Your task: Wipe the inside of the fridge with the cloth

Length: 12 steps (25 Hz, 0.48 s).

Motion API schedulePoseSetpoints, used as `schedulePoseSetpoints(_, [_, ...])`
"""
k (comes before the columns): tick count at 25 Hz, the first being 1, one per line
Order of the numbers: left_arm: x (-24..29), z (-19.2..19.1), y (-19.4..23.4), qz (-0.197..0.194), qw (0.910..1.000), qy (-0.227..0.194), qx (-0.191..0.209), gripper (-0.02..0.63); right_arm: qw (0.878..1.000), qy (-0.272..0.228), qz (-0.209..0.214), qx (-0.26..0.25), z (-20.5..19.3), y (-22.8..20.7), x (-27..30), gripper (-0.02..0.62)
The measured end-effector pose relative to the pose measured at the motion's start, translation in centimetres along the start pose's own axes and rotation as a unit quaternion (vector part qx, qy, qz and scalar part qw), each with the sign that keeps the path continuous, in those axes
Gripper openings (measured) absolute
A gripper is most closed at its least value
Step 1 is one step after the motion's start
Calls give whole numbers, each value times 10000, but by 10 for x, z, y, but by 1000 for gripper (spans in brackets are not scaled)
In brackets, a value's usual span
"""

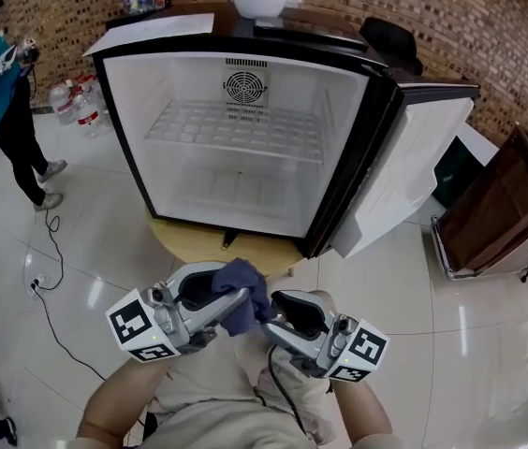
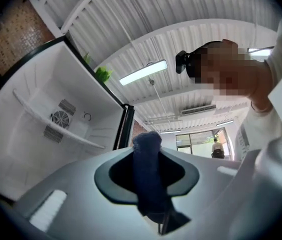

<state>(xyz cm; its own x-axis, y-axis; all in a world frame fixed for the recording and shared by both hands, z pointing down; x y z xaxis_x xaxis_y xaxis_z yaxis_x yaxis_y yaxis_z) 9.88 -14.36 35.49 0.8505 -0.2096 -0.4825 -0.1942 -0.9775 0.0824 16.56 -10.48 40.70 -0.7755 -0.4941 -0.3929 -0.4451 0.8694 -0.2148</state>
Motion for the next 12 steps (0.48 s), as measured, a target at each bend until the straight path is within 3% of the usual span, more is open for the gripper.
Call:
schedulePoseSetpoints(3, [30,43,32,298,9991,-61,303,103,9984,-202,-507,111,4,-28,-29,199])
schedulePoseSetpoints(9, [115,81,117,958,9928,-39,715,103,9896,1039,-997,50,-89,-69,-80,199])
schedulePoseSetpoints(12, [161,80,155,1125,9918,-222,557,101,9824,1454,-1165,-97,-131,-81,-101,191])
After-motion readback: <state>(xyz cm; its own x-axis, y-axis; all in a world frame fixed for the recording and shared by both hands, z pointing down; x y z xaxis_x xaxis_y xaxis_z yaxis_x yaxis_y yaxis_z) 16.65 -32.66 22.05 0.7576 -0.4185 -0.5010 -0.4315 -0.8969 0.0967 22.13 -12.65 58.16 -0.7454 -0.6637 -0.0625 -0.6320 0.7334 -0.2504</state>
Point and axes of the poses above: the fingertips, and each gripper's own axes: x forward along the fingers, y to its left, z out of its top, the point moved 1 cm from there along -x, backward along the fingers, and after that the axes turned 9 degrees about -y, right-handed, at the moved point
